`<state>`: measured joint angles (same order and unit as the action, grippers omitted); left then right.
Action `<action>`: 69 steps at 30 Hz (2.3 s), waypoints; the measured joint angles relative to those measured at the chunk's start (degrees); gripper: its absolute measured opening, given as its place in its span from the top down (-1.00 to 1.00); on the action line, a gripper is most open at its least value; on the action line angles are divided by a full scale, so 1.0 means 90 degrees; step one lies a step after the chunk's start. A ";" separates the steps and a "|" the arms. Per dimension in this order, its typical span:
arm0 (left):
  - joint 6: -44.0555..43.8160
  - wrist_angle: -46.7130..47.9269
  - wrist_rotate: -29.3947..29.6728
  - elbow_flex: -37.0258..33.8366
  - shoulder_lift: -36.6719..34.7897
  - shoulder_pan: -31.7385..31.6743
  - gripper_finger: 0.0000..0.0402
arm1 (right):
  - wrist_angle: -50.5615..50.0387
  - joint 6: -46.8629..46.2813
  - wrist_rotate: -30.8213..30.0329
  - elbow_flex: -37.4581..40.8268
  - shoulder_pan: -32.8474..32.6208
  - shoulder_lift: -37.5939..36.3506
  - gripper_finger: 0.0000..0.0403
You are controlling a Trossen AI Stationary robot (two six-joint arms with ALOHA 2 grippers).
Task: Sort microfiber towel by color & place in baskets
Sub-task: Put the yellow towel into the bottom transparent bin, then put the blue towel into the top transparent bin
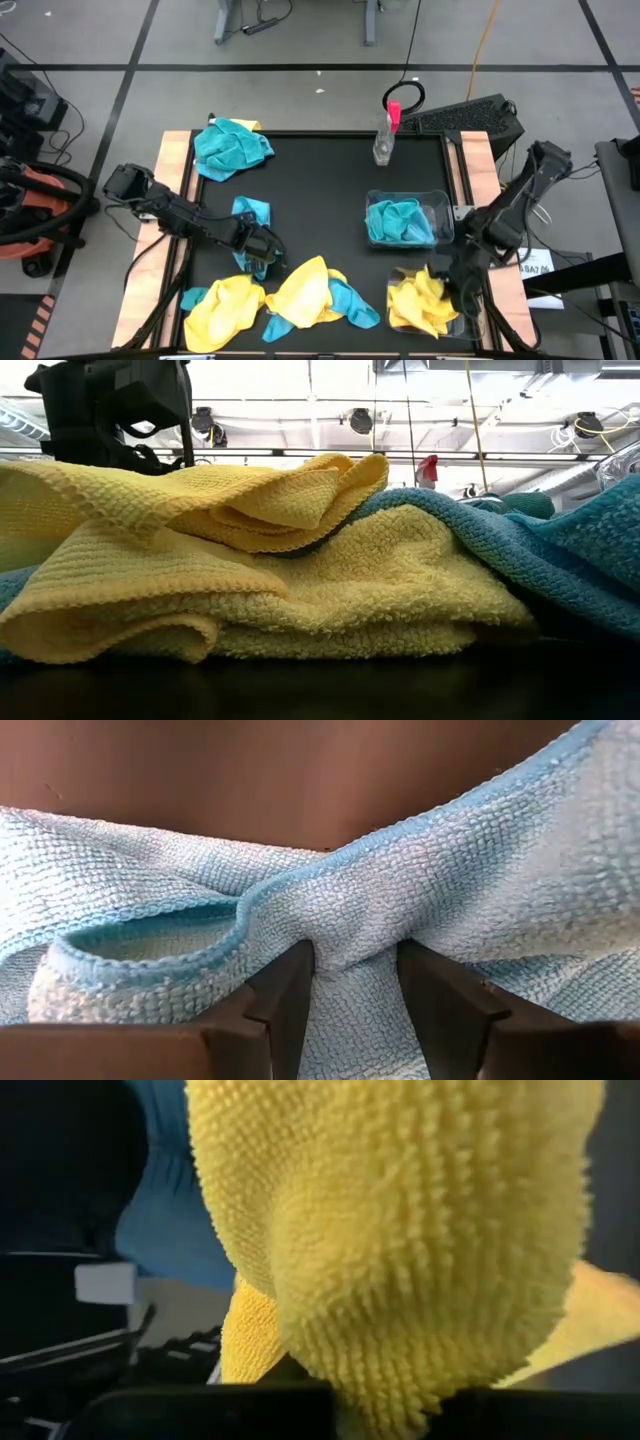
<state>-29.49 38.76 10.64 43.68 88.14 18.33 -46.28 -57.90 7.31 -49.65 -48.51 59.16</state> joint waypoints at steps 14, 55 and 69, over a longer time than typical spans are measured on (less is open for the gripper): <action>0.0340 -0.0007 -0.0006 -0.0005 0.0000 -0.0340 0.19 | 0.0700 -0.0833 0.0325 0.0000 -0.0801 0.1965 0.96; 0.0320 0.0126 -0.0157 -0.0001 0.0002 -0.0333 0.19 | -0.1442 -0.1321 0.0425 -0.1181 -0.0789 0.1796 -0.25; 0.0674 0.1408 0.0159 0.0904 0.0019 -0.0333 0.19 | -0.1516 -0.0314 -0.1095 -0.1452 -0.0599 0.1705 -0.09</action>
<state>-23.43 51.43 12.07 51.82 88.31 15.34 -59.92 -60.73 -2.55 -62.72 -53.91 74.50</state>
